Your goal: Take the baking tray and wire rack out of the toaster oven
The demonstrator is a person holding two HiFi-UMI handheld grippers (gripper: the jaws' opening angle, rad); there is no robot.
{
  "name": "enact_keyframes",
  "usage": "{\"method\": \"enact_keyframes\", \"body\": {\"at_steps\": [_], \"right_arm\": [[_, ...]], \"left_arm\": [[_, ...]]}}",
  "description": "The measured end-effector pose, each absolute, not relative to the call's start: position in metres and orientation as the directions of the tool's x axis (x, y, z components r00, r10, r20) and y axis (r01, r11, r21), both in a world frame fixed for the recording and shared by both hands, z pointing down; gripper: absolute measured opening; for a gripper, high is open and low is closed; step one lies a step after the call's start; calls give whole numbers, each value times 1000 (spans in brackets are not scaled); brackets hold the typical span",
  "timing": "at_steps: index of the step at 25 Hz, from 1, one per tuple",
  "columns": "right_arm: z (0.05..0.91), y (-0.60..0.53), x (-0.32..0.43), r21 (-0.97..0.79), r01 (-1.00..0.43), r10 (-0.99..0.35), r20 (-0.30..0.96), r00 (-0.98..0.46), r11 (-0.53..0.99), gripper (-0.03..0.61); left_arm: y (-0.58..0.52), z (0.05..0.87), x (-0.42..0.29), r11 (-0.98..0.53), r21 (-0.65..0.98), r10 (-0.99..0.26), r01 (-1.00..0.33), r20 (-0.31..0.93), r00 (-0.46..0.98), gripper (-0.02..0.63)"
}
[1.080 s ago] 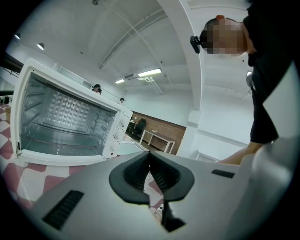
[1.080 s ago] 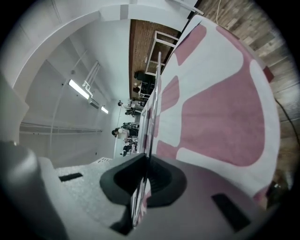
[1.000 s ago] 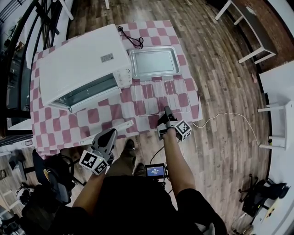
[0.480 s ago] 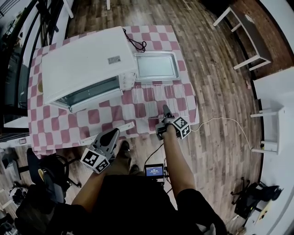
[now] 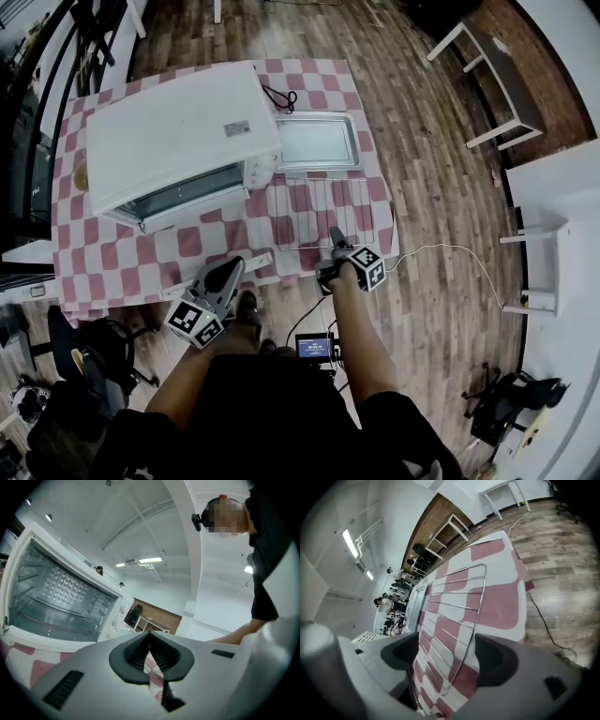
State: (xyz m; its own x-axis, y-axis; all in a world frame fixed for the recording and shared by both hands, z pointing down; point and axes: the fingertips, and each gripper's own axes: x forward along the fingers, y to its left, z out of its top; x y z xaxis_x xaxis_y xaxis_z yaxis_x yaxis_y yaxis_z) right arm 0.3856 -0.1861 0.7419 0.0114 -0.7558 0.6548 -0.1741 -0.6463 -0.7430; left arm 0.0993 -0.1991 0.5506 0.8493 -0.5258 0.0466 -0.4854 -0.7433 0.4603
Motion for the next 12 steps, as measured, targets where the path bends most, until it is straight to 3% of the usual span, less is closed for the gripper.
{"method": "enact_keyframes", "body": {"at_steps": [3, 9, 10, 12], "right_arm": [[726, -194, 373, -844, -167, -848, 526, -67, -510, 360], [630, -215, 335, -981, -194, -972, 21, -235, 25, 327], [610, -213, 328, -970, -211, -965, -60, -255, 116, 300], [569, -203, 319, -926, -257, -937, -203, -283, 278, 145]], "left_arm": [[-199, 546, 101, -750, 453, -523, -482, 41, 851, -8], [-186, 530, 105, -772, 414, -524, -482, 15, 852, -8], [-183, 525, 105, -777, 403, -525, -484, 9, 851, -8], [-175, 516, 104, -787, 378, -529, -488, -5, 849, -8]]}}
